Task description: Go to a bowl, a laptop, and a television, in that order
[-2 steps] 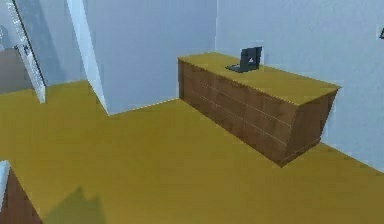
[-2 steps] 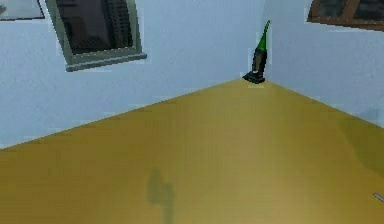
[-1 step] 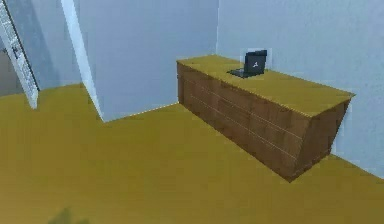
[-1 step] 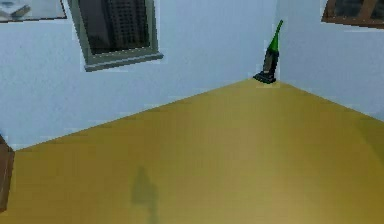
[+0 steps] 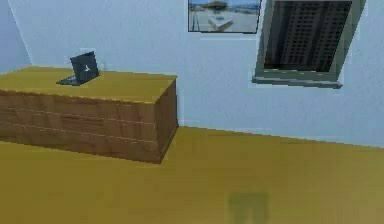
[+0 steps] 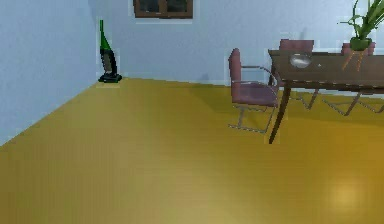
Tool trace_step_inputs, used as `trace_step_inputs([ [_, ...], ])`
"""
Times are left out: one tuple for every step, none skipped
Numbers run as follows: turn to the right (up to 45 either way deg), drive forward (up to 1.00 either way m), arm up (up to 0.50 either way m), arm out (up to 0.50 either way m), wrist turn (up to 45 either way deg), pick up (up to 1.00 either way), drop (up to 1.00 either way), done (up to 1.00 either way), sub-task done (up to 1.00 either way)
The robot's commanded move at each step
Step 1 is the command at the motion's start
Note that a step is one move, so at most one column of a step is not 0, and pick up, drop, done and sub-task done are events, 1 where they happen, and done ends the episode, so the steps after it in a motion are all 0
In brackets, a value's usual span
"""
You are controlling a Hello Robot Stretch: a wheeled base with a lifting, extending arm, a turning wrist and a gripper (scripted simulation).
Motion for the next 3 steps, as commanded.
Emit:
trace_step_inputs([
  [9.0,0.0,0.0,0.0,0.0,0.0,0.0,0.0,0.0],
  [0.0,0.15,0.0,0.0,0.0,0.0,0.0,0.0,0.0],
  [-45.0,0.0,0.0,0.0,0.0,0.0,0.0,0.0,0.0],
])
